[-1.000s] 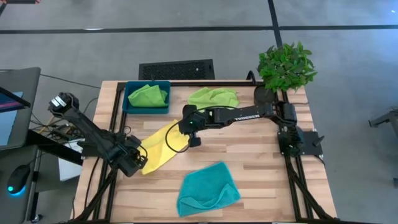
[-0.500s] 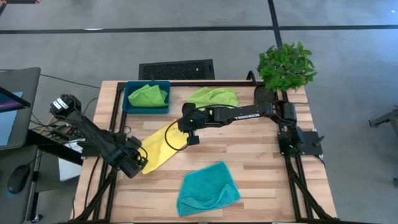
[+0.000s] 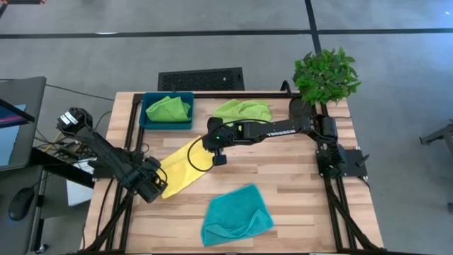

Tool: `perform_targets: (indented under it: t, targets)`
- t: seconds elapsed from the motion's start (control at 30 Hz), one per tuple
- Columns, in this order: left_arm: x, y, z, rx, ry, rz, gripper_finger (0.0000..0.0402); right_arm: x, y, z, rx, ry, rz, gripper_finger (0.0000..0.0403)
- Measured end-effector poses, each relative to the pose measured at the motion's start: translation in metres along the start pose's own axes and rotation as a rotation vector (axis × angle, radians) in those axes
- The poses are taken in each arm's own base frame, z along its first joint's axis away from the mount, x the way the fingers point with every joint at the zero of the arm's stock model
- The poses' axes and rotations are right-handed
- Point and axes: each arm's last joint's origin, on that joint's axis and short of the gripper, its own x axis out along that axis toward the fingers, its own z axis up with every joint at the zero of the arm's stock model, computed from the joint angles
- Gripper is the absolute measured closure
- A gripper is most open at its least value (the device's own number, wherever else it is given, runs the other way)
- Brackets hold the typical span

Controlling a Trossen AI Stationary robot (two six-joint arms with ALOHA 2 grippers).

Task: Fold microfiber towels
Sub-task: Fold the yellow towel

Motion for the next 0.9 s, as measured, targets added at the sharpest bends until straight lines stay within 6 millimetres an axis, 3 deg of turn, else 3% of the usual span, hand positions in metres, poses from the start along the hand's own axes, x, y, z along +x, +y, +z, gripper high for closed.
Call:
perform_targets:
  t: [0.27, 0.43, 0.63, 0.9]
  targets:
    - [0.000, 0.000, 0.000, 0.053, 0.004, 0.004, 0.0308, 0.000, 0.000, -0.001, 0.037, 0.007, 0.001, 0.0218]
    - [-0.006, -0.001, 0.001, 0.058, 0.010, 0.006, 0.0282, -0.007, -0.003, 0.005, 0.036, 0.006, 0.000, 0.0177]
    - [-0.034, -0.014, 0.008, 0.113, -0.045, -0.059, 0.0276, -0.016, -0.004, 0.013, 0.031, 0.044, 0.019, 0.0164]
    - [-0.043, -0.051, 0.002, 0.451, -0.138, -0.368, 0.0276, -0.029, 0.016, 0.025, -0.016, 0.118, 0.088, 0.0163]
